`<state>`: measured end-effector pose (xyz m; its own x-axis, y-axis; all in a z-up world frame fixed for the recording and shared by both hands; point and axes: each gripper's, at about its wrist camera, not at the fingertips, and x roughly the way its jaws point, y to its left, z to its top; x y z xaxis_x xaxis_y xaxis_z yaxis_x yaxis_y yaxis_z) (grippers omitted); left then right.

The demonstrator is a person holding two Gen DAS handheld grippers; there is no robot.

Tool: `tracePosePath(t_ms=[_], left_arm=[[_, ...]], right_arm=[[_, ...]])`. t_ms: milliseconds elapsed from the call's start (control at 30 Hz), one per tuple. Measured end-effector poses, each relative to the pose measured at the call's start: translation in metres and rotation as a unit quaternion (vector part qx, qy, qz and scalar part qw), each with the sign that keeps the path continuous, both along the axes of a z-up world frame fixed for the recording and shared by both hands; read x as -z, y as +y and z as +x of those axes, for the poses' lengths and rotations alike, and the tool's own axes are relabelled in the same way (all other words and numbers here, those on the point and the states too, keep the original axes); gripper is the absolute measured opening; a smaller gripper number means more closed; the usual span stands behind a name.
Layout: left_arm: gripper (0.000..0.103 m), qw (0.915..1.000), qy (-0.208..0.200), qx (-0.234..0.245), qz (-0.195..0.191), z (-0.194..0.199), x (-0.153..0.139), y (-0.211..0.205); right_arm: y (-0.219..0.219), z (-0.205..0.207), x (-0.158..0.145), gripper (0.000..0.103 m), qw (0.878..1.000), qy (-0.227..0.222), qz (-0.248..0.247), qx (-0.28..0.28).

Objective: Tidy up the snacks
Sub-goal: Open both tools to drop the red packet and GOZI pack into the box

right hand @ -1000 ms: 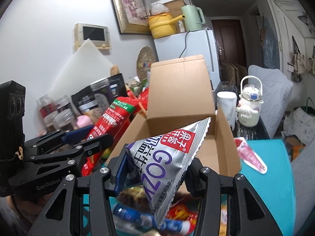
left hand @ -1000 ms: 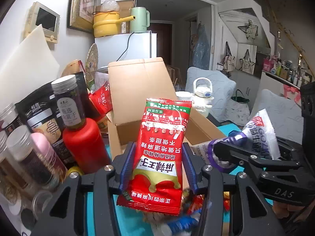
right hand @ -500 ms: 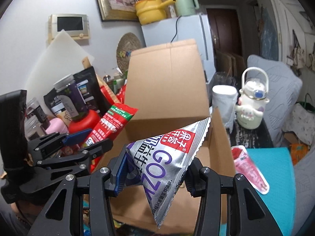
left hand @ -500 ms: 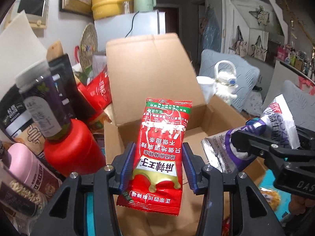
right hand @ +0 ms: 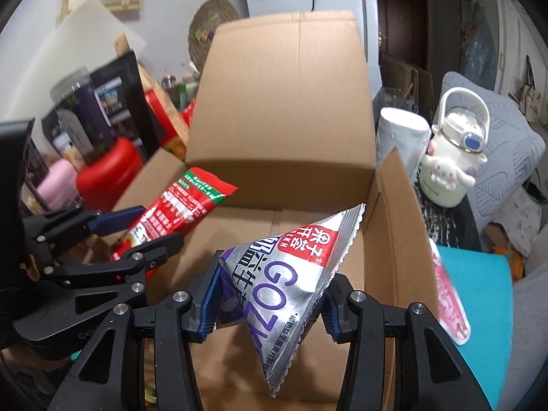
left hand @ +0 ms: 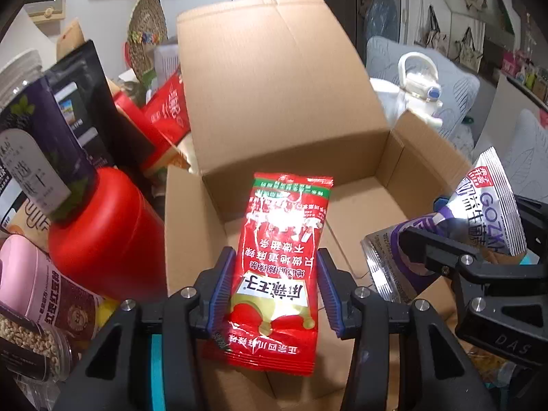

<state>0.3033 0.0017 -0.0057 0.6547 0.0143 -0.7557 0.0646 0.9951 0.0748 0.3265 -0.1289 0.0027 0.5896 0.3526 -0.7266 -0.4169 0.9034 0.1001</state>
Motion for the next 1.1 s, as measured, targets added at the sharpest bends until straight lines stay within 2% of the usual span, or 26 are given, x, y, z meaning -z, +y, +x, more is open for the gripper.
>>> tracePosePath(t_ms=[133,200,267,500,567,833,1100], left_arm=[[0.047,0.9998,0.016,-0.005,0.007,0.004,0.007,0.0],[0.047,0.9996,0.023,-0.011,0.014,0.008,0.01,0.0],[0.047,0.9993,0.032,-0.017,0.01,0.011,0.013,0.003],[0.048,0.999,0.025,-0.03,0.019,0.008,0.006,0.006],[0.048,0.9989,0.015,-0.035,0.029,0.004,-0.001,0.006],[0.049,0.9985,-0.024,-0.044,0.022,-0.015,-0.038,0.01],[0.049,0.9957,-0.08,-0.045,0.012,-0.05,-0.087,0.008]], right_arm=[[0.002,0.001,0.01,0.051,1.0,0.0,-0.028,0.007],[0.002,0.001,0.015,0.057,0.999,-0.001,-0.041,0.012],[0.002,-0.001,0.016,0.069,0.998,-0.009,-0.054,0.02],[-0.003,-0.006,0.009,0.069,0.998,-0.009,-0.05,0.024],[-0.005,-0.008,0.003,0.069,0.999,-0.013,-0.046,0.027],[-0.008,-0.028,-0.029,0.069,0.998,-0.043,-0.029,0.031],[-0.014,-0.064,-0.08,0.069,0.994,-0.106,-0.015,0.037]])
